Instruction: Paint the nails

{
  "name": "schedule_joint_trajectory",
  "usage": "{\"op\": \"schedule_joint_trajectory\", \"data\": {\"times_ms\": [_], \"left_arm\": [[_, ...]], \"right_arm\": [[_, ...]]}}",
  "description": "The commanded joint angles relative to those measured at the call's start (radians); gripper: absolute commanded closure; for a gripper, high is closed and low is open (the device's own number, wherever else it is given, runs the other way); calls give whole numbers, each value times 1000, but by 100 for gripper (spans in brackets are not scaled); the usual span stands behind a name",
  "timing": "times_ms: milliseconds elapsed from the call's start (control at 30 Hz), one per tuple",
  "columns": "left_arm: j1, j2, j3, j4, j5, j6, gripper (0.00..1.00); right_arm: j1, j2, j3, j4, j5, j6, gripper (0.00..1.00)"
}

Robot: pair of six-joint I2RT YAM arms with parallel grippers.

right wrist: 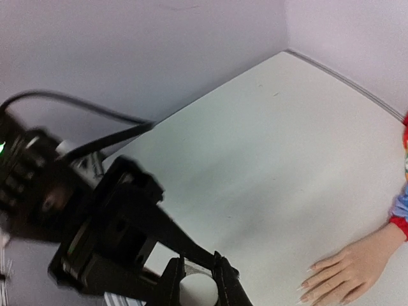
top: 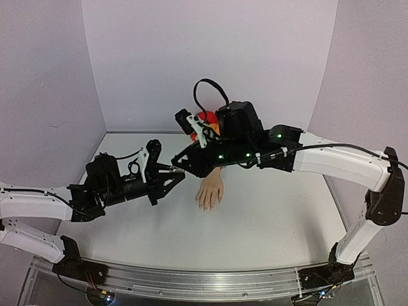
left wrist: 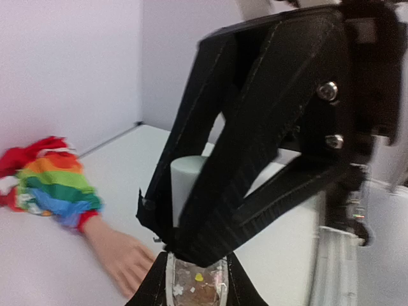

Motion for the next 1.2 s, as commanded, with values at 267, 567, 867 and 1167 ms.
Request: {"op": "schedule_joint_trajectory", "data": {"times_ms": [267,567,867,1167], "left_arm": [[53,-37,38,56,495,-145,100],[12,-88,-8,47,-70,13,100],[-94,-14,24,68,-363,116,100],[-104,18,58,31,-442,76,100]], "right_arm": [[38,-86,-26,-105,-469,-299,57],[37,-157,-78,9,158,130,9],[41,-52,16,3,250,280,48],[55,31,98,-26,275,277,48]]}}
